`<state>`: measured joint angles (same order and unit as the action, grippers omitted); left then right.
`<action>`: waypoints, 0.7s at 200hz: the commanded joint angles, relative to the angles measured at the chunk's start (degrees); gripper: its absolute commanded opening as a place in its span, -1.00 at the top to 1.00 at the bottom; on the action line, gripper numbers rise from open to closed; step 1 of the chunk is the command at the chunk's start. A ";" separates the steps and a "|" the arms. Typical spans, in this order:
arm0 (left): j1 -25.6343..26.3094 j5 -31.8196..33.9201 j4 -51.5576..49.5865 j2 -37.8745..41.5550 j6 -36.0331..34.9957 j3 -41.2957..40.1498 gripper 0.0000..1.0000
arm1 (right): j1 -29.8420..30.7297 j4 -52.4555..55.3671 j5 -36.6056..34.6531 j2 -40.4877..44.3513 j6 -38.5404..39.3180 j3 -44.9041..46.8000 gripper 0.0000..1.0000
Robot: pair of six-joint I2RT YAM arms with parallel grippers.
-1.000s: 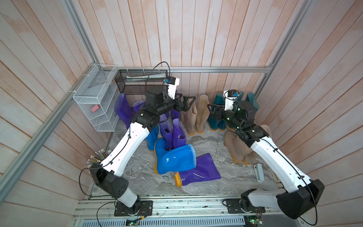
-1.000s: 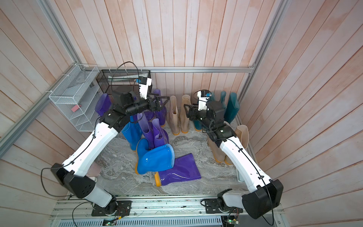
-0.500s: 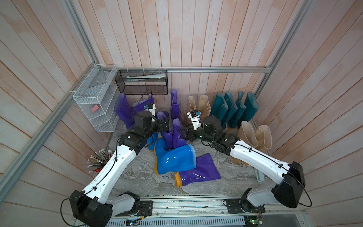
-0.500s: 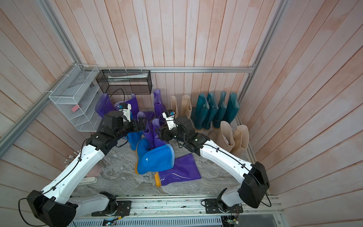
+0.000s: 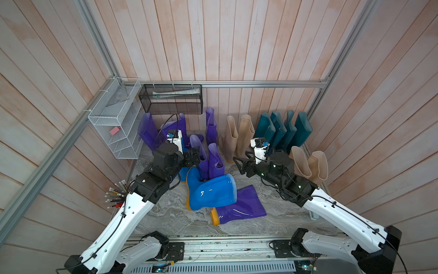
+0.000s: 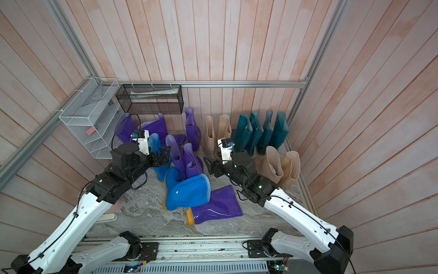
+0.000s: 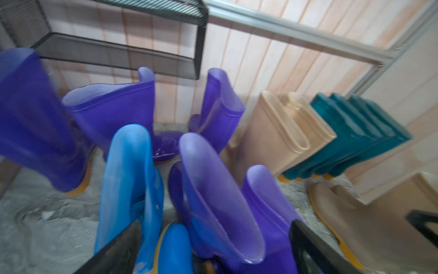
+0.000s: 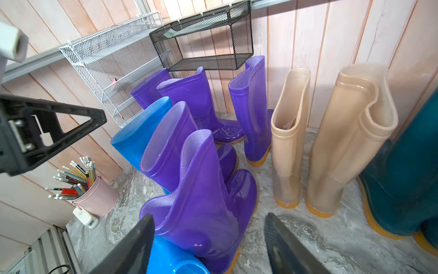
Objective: Match and arrange rain boots in pairs
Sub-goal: Adjust the rain boot at the center of the board.
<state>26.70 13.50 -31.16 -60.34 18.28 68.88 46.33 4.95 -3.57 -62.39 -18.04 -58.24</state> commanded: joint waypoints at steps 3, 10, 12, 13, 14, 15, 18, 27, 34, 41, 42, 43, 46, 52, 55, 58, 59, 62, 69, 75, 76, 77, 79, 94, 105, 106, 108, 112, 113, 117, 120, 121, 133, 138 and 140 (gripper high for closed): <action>-6.73 3.20 -3.39 -2.92 1.76 0.45 -1.00 | -0.30 3.76 -1.17 -0.43 -0.59 1.52 -0.50; -8.93 0.84 -3.02 -3.68 2.23 0.06 -0.99 | -0.32 3.81 -1.18 -0.31 -0.45 1.59 -0.50; -9.51 0.17 -2.92 -3.94 2.29 0.01 -0.99 | -0.30 3.85 -1.15 -0.31 -0.47 1.58 -0.51; -9.80 -0.11 -2.89 -4.02 2.33 -0.03 -0.99 | -0.29 3.89 -1.16 -0.33 -0.40 1.56 -0.51; -10.03 -0.39 -2.83 -4.10 2.31 -0.04 -0.99 | -0.32 3.91 -1.17 -0.35 -0.41 1.56 -0.51; -10.23 -0.57 -2.75 -4.22 2.34 -0.01 -1.00 | -0.30 3.92 -1.13 -0.31 -0.41 1.60 -0.51; -10.86 -1.10 -2.62 -4.64 2.25 -0.21 -1.00 | -0.29 3.93 -1.10 -0.35 -0.28 1.51 -0.51; -12.08 -1.35 -2.36 -5.91 2.03 -0.20 -1.00 | -0.27 4.00 -1.08 -0.45 0.08 1.24 -0.51; -12.80 -1.09 -2.54 -7.09 2.02 -0.11 -0.99 | -0.28 3.98 -1.14 -0.66 0.19 1.10 -0.52; -13.63 -1.64 -2.68 -8.40 1.78 0.02 -0.99 | -0.36 3.91 -1.12 -0.75 0.41 0.87 -0.51; -13.70 -1.81 -2.68 -8.57 1.77 0.07 -0.99 | -0.40 3.87 -1.10 -0.73 0.48 0.86 -0.51; -13.74 -1.94 -2.68 -8.75 1.76 0.09 -0.99 | -0.38 3.86 -1.14 -0.77 0.52 0.85 -0.51; -14.16 -2.40 -2.65 -9.41 1.69 0.11 -0.99 | -0.43 3.77 -1.17 -0.80 0.47 0.76 -0.52; -14.96 -3.72 -2.80 -10.67 1.87 0.26 -1.00 | -0.41 3.57 -1.04 -1.00 0.62 0.59 -0.52; -15.33 -4.49 -2.80 -11.27 1.85 0.28 -1.00 | -0.44 3.50 -0.87 -1.09 0.70 0.52 -0.52; -15.70 -5.32 -2.73 -11.89 1.84 0.33 -1.00 | -0.49 3.28 -0.68 -1.14 0.79 0.43 -0.53; -15.79 -5.50 -2.75 -12.07 1.89 0.35 -1.00 | -0.51 3.25 -0.62 -1.14 0.80 0.42 -0.53; -16.13 -6.22 -2.77 -12.68 2.09 0.42 -1.00 | -0.58 3.03 -0.39 -1.25 0.89 0.30 -0.53; -16.92 -7.79 -2.72 -13.75 2.50 0.54 -0.97 | -0.75 2.64 0.08 -1.69 1.22 0.02 -0.53; -17.39 -9.15 -2.30 -14.24 2.40 0.43 -0.92 | -0.98 2.42 0.42 -2.16 1.38 -0.31 -0.53; -17.47 -9.30 -2.23 -14.35 2.34 0.40 -0.90 | -1.06 2.34 0.46 -2.23 1.36 -0.39 -0.53; -17.56 -9.47 -2.15 -14.41 2.31 0.39 -0.88 | -1.11 2.34 0.52 -2.31 1.40 -0.48 -0.53; -17.71 -9.63 -1.98 -14.51 2.29 0.36 -0.84 | -1.14 2.34 0.72 -2.50 1.47 -0.58 -0.53; -18.56 -10.24 -0.94 -14.81 1.78 0.14 -0.18 | -1.90 1.58 2.40 -3.87 1.68 -1.64 -0.54; -19.43 -10.36 -0.84 -14.62 1.63 0.20 0.27 | -2.50 0.50 4.34 -5.12 1.38 -2.26 -0.55; -19.46 -10.39 -0.88 -14.63 1.56 0.20 0.31 | -2.53 0.41 4.57 -5.25 1.36 -2.33 -0.55; -19.62 -10.37 -0.87 -14.59 1.53 0.33 0.38 | -2.62 0.23 4.94 -5.52 1.28 -2.43 -0.55; -19.69 -10.29 -1.00 -14.55 1.27 0.57 0.50 | -2.79 -0.19 5.80 -6.09 1.27 -2.71 -0.56; -19.68 -10.27 -1.05 -14.50 1.25 0.60 0.53 | -2.85 -0.24 6.01 -6.21 1.26 -2.82 -0.56; -19.82 -9.82 -1.29 -14.39 0.97 0.85 0.62 | -2.90 -0.60 6.72 -6.80 1.31 -3.12 -0.56; -19.83 -9.30 -1.59 -14.26 0.82 1.05 0.68 | -2.91 -0.80 7.20 -7.28 1.31 -3.39 -0.56; -19.84 -9.11 -1.74 -14.23 0.81 1.15 0.71 | -2.91 -0.90 7.36 -7.42 1.33 -3.51 -0.56; -19.84 -6.12 -2.99 -13.76 0.27 2.14 0.99 | -2.99 -0.75 7.70 -8.97 1.81 -4.83 -0.56; -19.83 -4.63 -3.48 -13.41 0.12 2.44 1.00 | -3.00 -0.64 7.50 -9.44 1.95 -5.31 -0.56; -19.84 -4.09 -3.69 -13.23 0.05 2.45 1.00 | -3.04 -0.58 7.39 -9.55 2.09 -5.44 -0.56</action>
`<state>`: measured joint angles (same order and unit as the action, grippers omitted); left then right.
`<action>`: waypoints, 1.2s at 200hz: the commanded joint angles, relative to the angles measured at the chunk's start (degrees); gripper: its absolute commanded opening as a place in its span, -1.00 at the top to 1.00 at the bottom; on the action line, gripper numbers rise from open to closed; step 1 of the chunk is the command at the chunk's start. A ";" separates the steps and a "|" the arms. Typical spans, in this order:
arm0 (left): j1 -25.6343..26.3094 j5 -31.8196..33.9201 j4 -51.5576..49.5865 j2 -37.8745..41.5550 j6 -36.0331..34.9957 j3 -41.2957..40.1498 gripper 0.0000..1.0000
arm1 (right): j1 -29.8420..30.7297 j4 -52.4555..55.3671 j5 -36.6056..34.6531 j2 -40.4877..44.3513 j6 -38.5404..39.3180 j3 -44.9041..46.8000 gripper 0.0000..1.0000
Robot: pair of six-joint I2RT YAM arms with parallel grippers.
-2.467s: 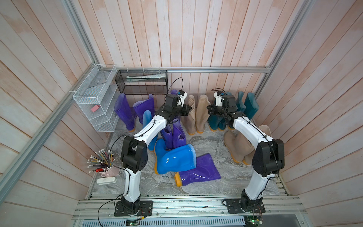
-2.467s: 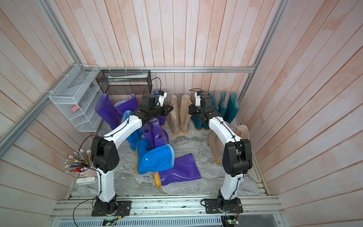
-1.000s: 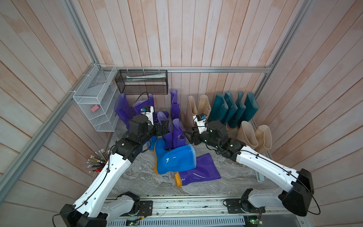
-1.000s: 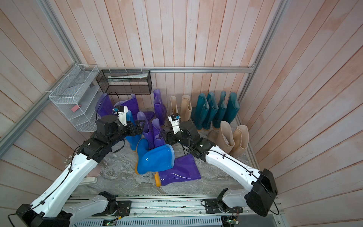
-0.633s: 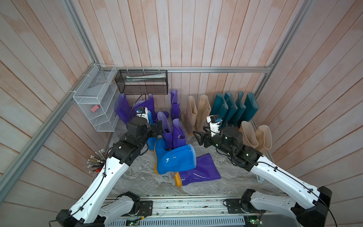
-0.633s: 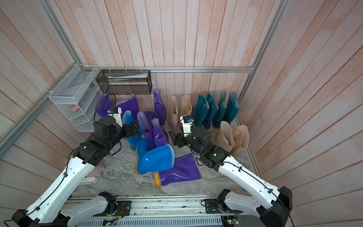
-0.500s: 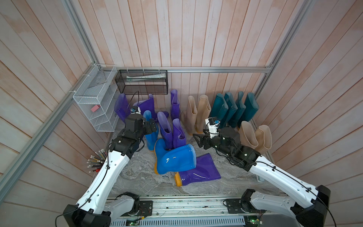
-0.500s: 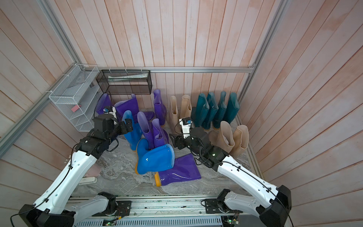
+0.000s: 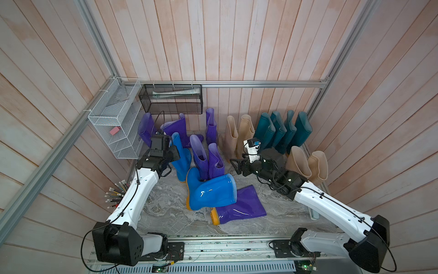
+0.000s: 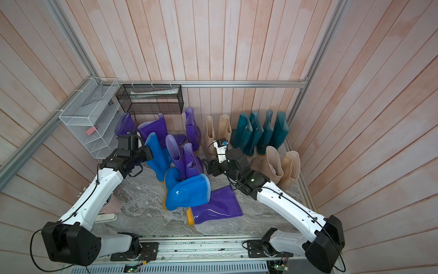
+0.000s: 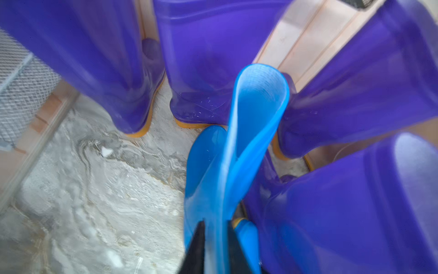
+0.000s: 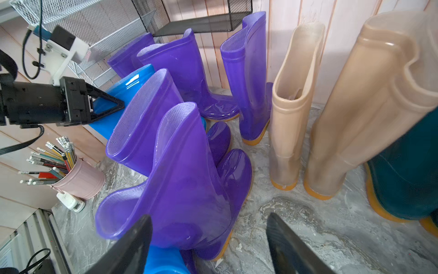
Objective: Match and arrange rain boots in pairs
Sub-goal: Adjust the rain boot at the center of the board.
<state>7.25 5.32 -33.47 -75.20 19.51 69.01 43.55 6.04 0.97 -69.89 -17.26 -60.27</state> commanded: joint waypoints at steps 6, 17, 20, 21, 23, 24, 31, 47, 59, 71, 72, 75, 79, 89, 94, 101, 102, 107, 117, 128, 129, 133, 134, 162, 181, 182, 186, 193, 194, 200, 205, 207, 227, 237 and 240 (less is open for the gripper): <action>-0.38 5.67 -1.96 2.14 -1.36 2.54 1.00 | -0.41 -1.88 2.83 -2.26 1.43 -3.70 -0.56; -0.41 8.33 -2.70 3.46 -1.58 2.63 1.00 | -0.95 -2.45 3.38 -2.19 1.48 -3.71 -0.56; -0.44 8.93 -2.85 3.90 -1.60 2.55 1.00 | -1.15 -2.58 3.66 -2.12 1.45 -3.71 -0.56; -0.41 9.14 -2.88 4.08 -1.59 2.54 1.00 | -1.25 -2.60 3.63 -2.11 1.44 -3.71 -0.56; -0.44 9.59 -2.95 4.36 -1.69 2.49 1.00 | -1.40 -2.63 3.91 -2.05 1.42 -3.71 -0.56; -0.37 9.74 -2.93 4.45 -1.72 2.42 1.00 | -1.47 -2.67 4.02 -2.07 1.38 -3.71 -0.56; -0.40 10.68 -3.15 5.61 -1.83 2.19 1.00 | -2.08 -2.88 4.85 -1.93 1.07 -3.71 -0.56; -0.37 12.32 -3.67 7.60 -2.10 1.41 1.00 | -3.49 -3.06 6.93 -1.86 0.27 -3.90 -0.56; -0.44 12.98 -4.17 8.66 -1.74 0.73 1.00 | -3.86 -3.14 7.62 -1.80 0.12 -3.89 -0.56; -0.43 13.33 -4.66 9.38 -1.05 -0.32 1.00 | -3.91 -3.13 8.08 -1.91 0.25 -3.89 -0.56; -0.46 13.41 -4.76 9.42 -0.87 -0.39 1.00 | -3.91 -3.09 8.08 -1.92 0.23 -3.89 -0.56; -0.48 13.63 -4.96 9.66 -0.54 -0.64 1.00 | -3.91 -3.05 8.21 -1.96 0.21 -3.89 -0.56; -0.38 13.68 -5.27 9.78 -0.32 -0.99 1.00 | -3.91 -2.86 8.34 -2.07 0.21 -3.96 -0.56; -0.40 13.33 -5.79 10.39 0.28 -1.82 1.00 | -3.89 -2.28 8.34 -2.29 0.34 -4.15 -0.56; -0.47 13.16 -5.79 10.70 0.31 -2.34 1.00 | -3.91 -1.98 8.34 -2.27 0.45 -4.22 -0.56; -0.46 13.20 -5.65 11.01 0.14 -3.14 1.00 | -3.91 -1.61 8.34 -2.20 0.46 -4.16 -0.56; -0.43 13.30 -5.60 11.02 0.12 -3.20 1.00 | -3.91 -1.50 8.34 -2.19 0.47 -4.20 -0.56; -0.48 13.44 -5.55 11.17 -0.03 -3.78 1.00 | -3.91 -1.24 8.18 -2.06 0.55 -4.11 -0.56; -0.56 13.57 -5.52 10.81 -0.40 -4.56 1.00 | -3.92 -0.46 7.08 -1.77 0.70 -3.98 -0.56; -0.55 13.04 -5.99 10.27 -0.30 -4.81 0.72 | -4.02 0.51 5.62 -1.14 0.69 -3.74 -0.56; -0.56 12.87 -6.03 10.26 -0.28 -4.79 0.68 | -4.05 0.53 5.49 -1.09 0.62 -3.73 -0.56; -0.57 12.38 -6.07 10.18 -0.41 -4.77 0.50 | -4.26 0.76 5.18 -0.85 0.44 -3.49 -0.56; -0.57 12.32 -6.08 10.17 -0.42 -4.77 0.48 | -4.26 0.78 5.18 -0.77 0.45 -3.47 -0.56; -0.57 10.48 -5.70 10.89 -0.32 -3.83 -0.35 | -4.75 0.72 6.59 0.29 -0.80 -2.36 -0.56; -0.57 8.01 -6.57 11.34 -0.04 -1.27 -0.71 | -4.73 0.59 7.22 -0.14 -1.39 -2.24 -0.56; -0.57 7.89 -6.59 11.36 -0.02 -1.04 -0.71 | -4.76 0.57 7.25 -0.15 -1.47 -2.27 -0.56; -0.57 7.23 -6.67 11.42 -0.04 -0.53 -0.73 | -4.79 0.45 7.54 -0.35 -1.66 -2.35 -0.56; -0.57 5.88 -6.90 11.43 0.07 0.68 -0.77 | -4.79 0.13 8.23 -0.80 -2.08 -2.55 -0.56; -0.57 5.68 -6.93 11.41 0.08 0.86 -0.78 | -4.75 0.08 8.29 -0.88 -2.08 -2.60 -0.56; -0.57 4.71 -7.23 11.24 0.33 1.93 -0.79 | -4.71 -0.44 9.22 -1.37 -2.53 -2.82 -0.56; -0.52 3.85 -7.39 11.15 0.56 2.79 -0.81 | -4.63 -0.95 10.02 -1.81 -2.86 -2.99 -0.56; -0.42 3.47 -7.46 11.13 0.60 3.06 -0.81 | -4.46 -1.15 10.28 -2.00 -2.89 -3.07 -0.56; 1.15 0.54 -7.57 10.89 1.17 5.67 -0.84 | -2.44 -1.63 10.70 -4.86 -2.61 -5.21 -0.56; 3.67 0.68 -7.89 10.49 1.00 6.91 -0.83 | -0.96 -1.13 9.49 -6.28 -1.67 -6.83 -0.56; 4.64 0.88 -8.03 10.30 0.97 7.45 -0.83 | -0.53 -0.82 8.71 -6.64 -1.38 -7.38 -0.56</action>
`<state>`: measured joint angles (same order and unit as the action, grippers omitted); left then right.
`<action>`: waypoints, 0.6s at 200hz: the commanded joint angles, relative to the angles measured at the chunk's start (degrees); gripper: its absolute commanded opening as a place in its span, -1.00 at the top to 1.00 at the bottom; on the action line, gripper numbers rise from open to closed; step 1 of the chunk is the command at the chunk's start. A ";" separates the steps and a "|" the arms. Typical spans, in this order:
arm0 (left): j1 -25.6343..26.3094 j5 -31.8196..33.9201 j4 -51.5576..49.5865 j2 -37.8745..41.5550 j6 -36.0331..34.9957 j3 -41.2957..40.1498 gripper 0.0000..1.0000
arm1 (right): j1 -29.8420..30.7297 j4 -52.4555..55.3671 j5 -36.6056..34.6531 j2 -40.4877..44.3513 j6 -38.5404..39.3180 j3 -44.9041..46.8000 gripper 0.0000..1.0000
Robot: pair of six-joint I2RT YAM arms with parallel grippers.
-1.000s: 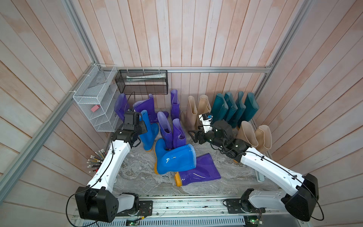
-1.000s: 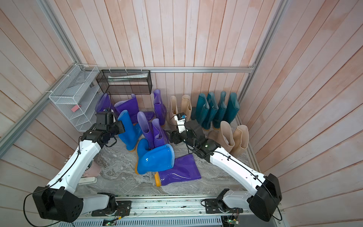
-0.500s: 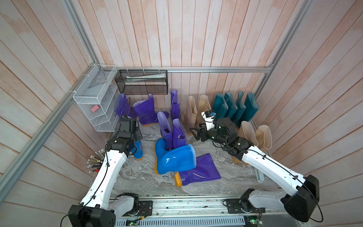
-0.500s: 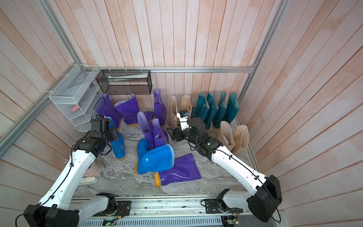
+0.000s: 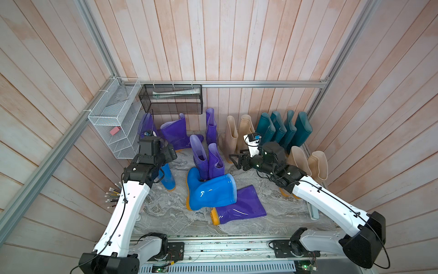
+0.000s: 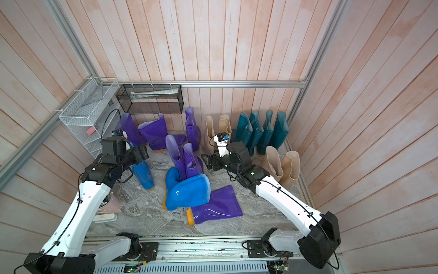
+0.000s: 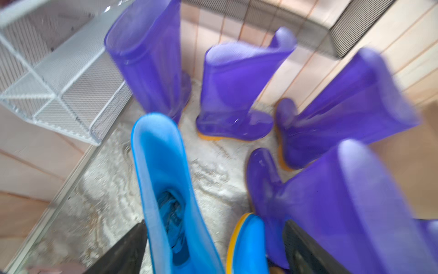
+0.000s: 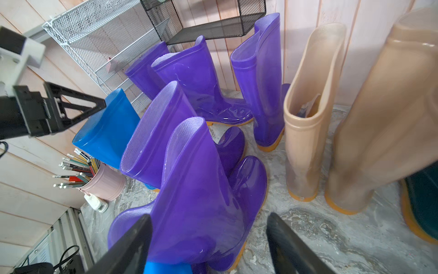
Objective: Match and arrange rain boots in pairs
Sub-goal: Adjust the rain boot at the center of the board, then pair a pair of rain boots at the center of the board.
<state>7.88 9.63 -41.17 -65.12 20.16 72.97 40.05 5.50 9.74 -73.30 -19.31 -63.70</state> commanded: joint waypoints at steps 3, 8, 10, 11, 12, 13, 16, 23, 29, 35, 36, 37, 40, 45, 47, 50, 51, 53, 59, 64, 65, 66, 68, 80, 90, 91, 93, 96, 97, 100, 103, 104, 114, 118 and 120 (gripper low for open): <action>4.69 -3.25 -0.60 0.04 0.23 3.92 -0.81 | 3.34 0.00 -0.75 -3.53 0.93 -4.39 -0.56; 6.86 -2.86 -0.92 -0.21 -0.05 4.66 -0.78 | 3.68 0.45 -2.17 -3.84 1.16 -4.92 -0.55; 7.69 -2.73 -1.06 -0.25 -0.21 4.82 -0.77 | 3.71 0.54 -2.68 -3.86 1.08 -5.02 -0.55; 8.17 -2.62 -1.08 -0.26 -0.26 4.86 -0.76 | 3.71 0.64 -2.91 -3.87 1.06 -5.03 -0.55; 8.58 -2.56 -1.14 -0.26 -0.28 5.01 -0.76 | 3.71 0.69 -3.34 -3.87 1.04 -5.07 -0.55; 9.01 -2.49 -1.17 -0.27 -0.33 5.09 -0.76 | 3.67 0.72 -3.68 -3.83 0.95 -5.09 -0.54; 10.36 -2.28 -1.25 -0.17 -0.56 5.32 -0.75 | 3.59 0.87 -4.92 -3.68 0.79 -5.11 -0.54; 13.76 -1.70 -1.38 0.24 -1.13 5.77 -0.72 | 3.31 0.95 -7.74 -2.88 0.76 -4.72 -0.54; 17.00 -1.12 -1.70 0.70 -1.62 6.05 -0.69 | 2.69 0.79 -9.27 -1.84 0.78 -4.09 -0.54; 20.43 -0.04 -2.29 1.07 -1.70 6.40 -0.67 | 1.69 0.44 -9.79 -0.71 0.41 -3.28 -0.54; 21.00 0.13 -2.36 1.10 -1.71 6.44 -0.67 | 1.48 0.42 -9.81 -0.49 0.32 -3.15 -0.54; 21.54 0.26 -2.44 1.17 -1.66 6.55 -0.66 | 1.32 0.45 -9.82 -0.29 0.19 -3.03 -0.54; 23.19 0.32 -2.64 1.34 -1.62 6.60 -0.65 | 0.57 0.52 -9.70 0.18 -0.09 -2.72 -0.54; 25.93 -0.13 -2.77 1.48 -1.55 6.62 -0.64 | -0.75 0.82 -9.24 0.97 -0.78 -2.24 -0.54; 27.01 -0.24 -2.84 1.51 -1.49 6.52 -0.64 | -1.25 0.94 -8.89 1.21 -1.05 -2.05 -0.54; 28.72 -0.14 -3.08 1.49 -1.22 6.49 -0.62 | -2.24 1.17 -8.16 1.60 -1.33 -1.78 -0.54; 29.31 0.04 -3.19 1.49 -1.15 6.53 -0.62 | -2.65 1.22 -7.72 1.72 -1.38 -1.69 -0.54; 30.47 0.52 -3.39 1.49 -0.86 6.56 -0.62 | -3.19 1.26 -7.04 1.97 -1.57 -1.40 -0.54; 33.93 2.75 -3.94 1.33 -0.25 6.49 -0.62 | -5.09 1.32 -4.19 2.67 -1.90 -0.37 -0.54; 36.41 5.09 -4.53 1.36 0.32 6.27 -0.63 | -6.52 1.21 -0.83 3.37 -2.21 0.74 -0.54; 36.85 5.55 -4.66 1.34 0.40 6.24 -0.63 | -6.72 1.15 -0.23 3.53 -2.22 0.98 -0.55; 37.25 6.00 -4.73 1.37 0.45 6.14 -0.63 | -6.91 1.12 0.33 3.70 -2.22 1.23 -0.55; 37.86 6.83 -4.98 1.39 0.79 6.09 -0.64 | -7.40 1.08 1.88 3.93 -2.22 1.81 -0.56; 39.05 10.36 -5.93 2.10 1.95 5.15 -0.71 | -8.40 1.28 8.05 5.32 -1.06 4.89 -0.59; 38.93 14.23 -5.60 3.35 2.26 3.93 -0.80 | -7.79 2.88 9.67 6.39 -0.17 6.87 -0.59; 38.90 14.65 -5.55 3.47 2.25 3.80 -0.81 | -7.70 3.13 9.81 6.49 -0.05 7.12 -0.59; 38.88 15.45 -5.43 3.72 2.34 3.53 -0.84 | -7.44 3.36 9.98 6.67 0.08 7.54 -0.58; 38.69 16.63 -5.26 4.08 2.48 3.15 -0.89 | -7.06 3.84 9.92 7.02 0.30 8.20 -0.56; 38.61 16.99 -5.16 4.23 2.50 3.10 -0.91 | -6.95 3.96 9.85 7.20 0.40 8.40 -0.55; 38.27 17.95 -4.93 4.51 2.55 2.86 -0.95 | -6.33 4.57 9.14 7.55 0.48 8.99 -0.53; 37.80 18.64 -4.64 4.88 2.66 2.61 -0.98 | -5.70 5.16 8.24 8.08 0.37 9.59 -0.52; 37.59 18.74 -4.54 5.03 2.63 2.53 -0.98 | -5.56 5.28 7.91 8.21 0.35 9.75 -0.52; 34.89 19.61 -3.82 5.75 2.84 2.27 -0.99 | -3.25 7.05 5.06 10.15 -0.11 11.67 -0.52; 32.98 19.04 -3.57 5.98 3.03 2.27 -1.00 | -2.57 7.47 4.51 10.99 -0.42 12.48 -0.52; 32.17 18.63 -3.42 6.08 3.10 2.27 -0.99 | -2.23 7.65 4.24 11.42 -0.69 12.88 -0.52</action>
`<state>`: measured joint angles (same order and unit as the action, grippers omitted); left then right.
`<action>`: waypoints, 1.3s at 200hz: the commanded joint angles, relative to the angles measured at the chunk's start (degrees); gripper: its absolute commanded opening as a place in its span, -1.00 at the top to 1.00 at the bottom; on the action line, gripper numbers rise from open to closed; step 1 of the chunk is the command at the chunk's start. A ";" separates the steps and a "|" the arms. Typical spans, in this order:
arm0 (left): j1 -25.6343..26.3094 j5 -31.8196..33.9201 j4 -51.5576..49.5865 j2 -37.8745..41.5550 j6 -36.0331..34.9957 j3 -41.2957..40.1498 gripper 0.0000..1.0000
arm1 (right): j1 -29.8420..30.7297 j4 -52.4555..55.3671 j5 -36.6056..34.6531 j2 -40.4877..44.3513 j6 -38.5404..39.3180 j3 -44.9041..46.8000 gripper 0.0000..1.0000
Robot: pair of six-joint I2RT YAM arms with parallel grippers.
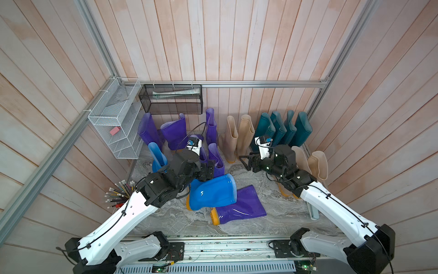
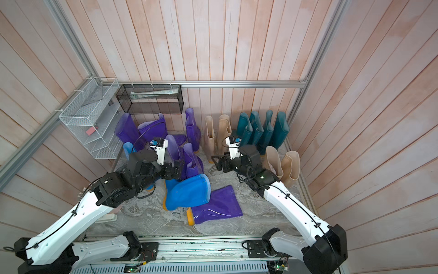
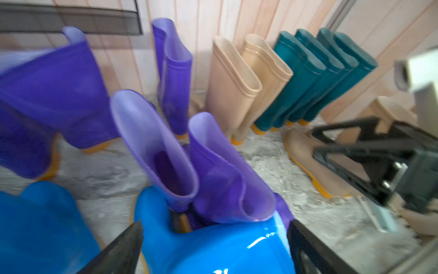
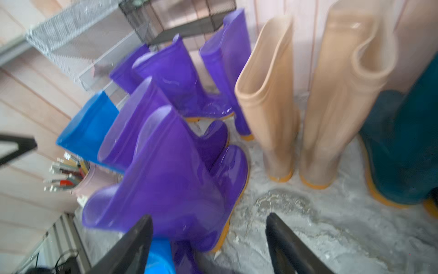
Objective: Match and arrange rain boots in pairs
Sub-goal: Pair a pair of rain boots at the center of the board.
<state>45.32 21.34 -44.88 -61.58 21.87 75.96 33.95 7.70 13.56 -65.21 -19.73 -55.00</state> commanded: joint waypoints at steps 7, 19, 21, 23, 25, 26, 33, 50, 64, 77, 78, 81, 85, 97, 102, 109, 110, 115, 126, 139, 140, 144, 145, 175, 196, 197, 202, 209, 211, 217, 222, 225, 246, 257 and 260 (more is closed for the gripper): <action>-8.21 5.53 1.16 2.93 1.41 -0.94 -0.99 | 5.12 5.74 -0.01 4.92 -1.44 5.63 -0.53; -12.82 3.50 2.93 3.31 1.66 -1.41 -1.00 | 6.89 5.25 0.75 7.65 -3.83 8.14 -0.56; -13.44 3.21 3.13 3.44 1.68 -1.40 -1.00 | 7.15 5.18 0.80 8.02 -4.20 8.57 -0.56; -14.02 3.08 3.31 3.45 1.73 -1.43 -1.00 | 7.41 5.14 0.88 8.48 -4.67 8.88 -0.56; -14.62 2.96 3.53 3.48 1.74 -1.50 -1.00 | 7.72 5.11 0.86 8.80 -5.14 9.24 -0.56; -14.90 2.89 3.60 3.48 1.76 -1.51 -1.00 | 7.84 5.12 0.86 9.05 -5.36 9.36 -0.57; -16.68 3.06 4.17 3.32 1.85 -1.58 -0.99 | 8.47 4.85 1.27 10.15 -6.95 10.49 -0.58; -21.60 1.80 5.26 2.61 2.39 -2.02 -1.00 | 9.25 2.74 3.44 11.42 -10.38 13.20 -0.61; -26.28 -0.10 6.23 1.93 3.03 -2.82 -1.00 | 9.90 -0.66 7.13 10.72 -11.74 14.71 -0.62; -30.02 -2.42 7.27 1.55 3.20 -3.71 -0.99 | 10.15 -3.81 9.74 9.55 -12.67 15.81 -0.65; -30.33 -2.57 7.36 1.51 3.23 -3.80 -0.99 | 10.16 -4.00 9.78 9.43 -12.69 15.85 -0.65; -30.96 -3.37 7.63 1.55 3.19 -4.11 -1.00 | 10.21 -4.60 9.93 9.01 -12.78 16.08 -0.66; -31.99 -4.11 8.03 1.55 3.23 -4.51 -1.00 | 10.25 -5.32 10.11 8.47 -12.78 16.29 -0.67; -34.00 -6.48 8.99 1.72 3.46 -5.67 -1.00 | 10.25 -6.19 10.54 6.29 -12.64 16.21 -0.69; -34.60 -7.53 9.31 1.86 3.51 -6.19 -0.99 | 10.24 -6.61 11.47 5.32 -12.54 15.99 -0.70; -35.09 -8.59 9.60 2.00 3.46 -6.76 -1.00 | 10.28 -7.57 13.15 4.12 -12.55 15.83 -0.71; -35.11 -8.77 9.62 1.99 3.49 -6.78 -1.00 | 10.35 -7.68 13.29 3.95 -12.59 15.82 -0.70; -35.36 -9.21 9.64 2.05 3.45 -7.16 -0.99 | 10.42 -8.40 13.98 3.09 -12.91 15.78 -0.71; -35.67 -9.57 9.56 2.17 3.19 -7.54 -0.99 | 10.92 -9.17 14.66 1.60 -13.32 15.47 -0.70; -35.74 -9.36 9.39 2.38 2.64 -7.73 -1.00 | 11.66 -8.54 14.64 0.18 -12.91 14.43 -0.59; -35.78 -9.29 9.38 2.40 2.60 -7.74 -0.99 | 11.71 -8.52 14.60 0.13 -12.90 14.33 -0.58; -35.83 -9.01 9.32 2.50 2.50 -7.74 -1.00 | 11.95 -8.39 14.51 -0.23 -12.88 14.09 -0.51; -35.83 -8.98 9.30 2.55 2.53 -7.75 -1.00 | 11.98 -8.31 14.49 -0.29 -12.84 14.07 -0.49; -36.11 -8.46 9.59 3.90 1.89 -8.07 -1.00 | 14.60 -8.11 14.13 -0.88 -13.15 11.93 0.56; -36.22 -8.45 9.73 4.51 1.35 -7.85 -1.00 | 18.60 -4.76 9.41 -1.57 -12.08 8.54 1.00; -36.20 -8.43 9.73 4.57 1.39 -7.80 -1.00 | 18.78 -4.56 9.26 -1.62 -11.95 8.35 1.00; -36.19 -8.42 9.81 4.69 1.19 -7.76 -1.00 | 19.62 -3.80 8.70 -2.05 -11.56 7.26 1.00; -36.18 -8.42 9.82 4.82 1.06 -7.76 -1.00 | 21.02 -2.56 8.09 -2.62 -10.82 5.82 1.00; -36.16 -8.42 9.90 4.87 1.00 -7.72 -1.00 | 21.38 -2.27 7.98 -2.81 -10.61 5.40 1.00; -36.18 -8.40 9.98 4.98 0.91 -7.67 -1.00 | 22.42 -1.12 7.14 -3.50 -9.85 3.95 1.00; -36.18 -8.47 10.06 5.00 0.83 -7.63 -0.99 | 23.14 -0.11 6.48 -4.24 -9.24 2.77 1.00; -36.16 -8.47 10.08 5.03 0.84 -7.69 -1.00 | 23.61 0.39 6.32 -4.61 -8.78 1.96 1.00; -36.20 -8.81 9.99 5.23 0.79 -7.50 -0.99 | 26.52 5.38 4.47 -7.89 -4.99 -3.72 1.00; -36.20 -9.18 10.08 5.51 0.75 -7.54 -1.00 | 27.27 8.22 3.76 -9.52 -2.37 -7.00 1.00; -36.19 -9.20 10.08 5.61 0.79 -7.50 -0.99 | 27.38 9.18 3.23 -9.98 -1.65 -7.98 1.00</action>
<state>9.41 13.50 -35.94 -57.06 23.57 68.42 59.44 9.67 19.51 -72.93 -28.05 -56.45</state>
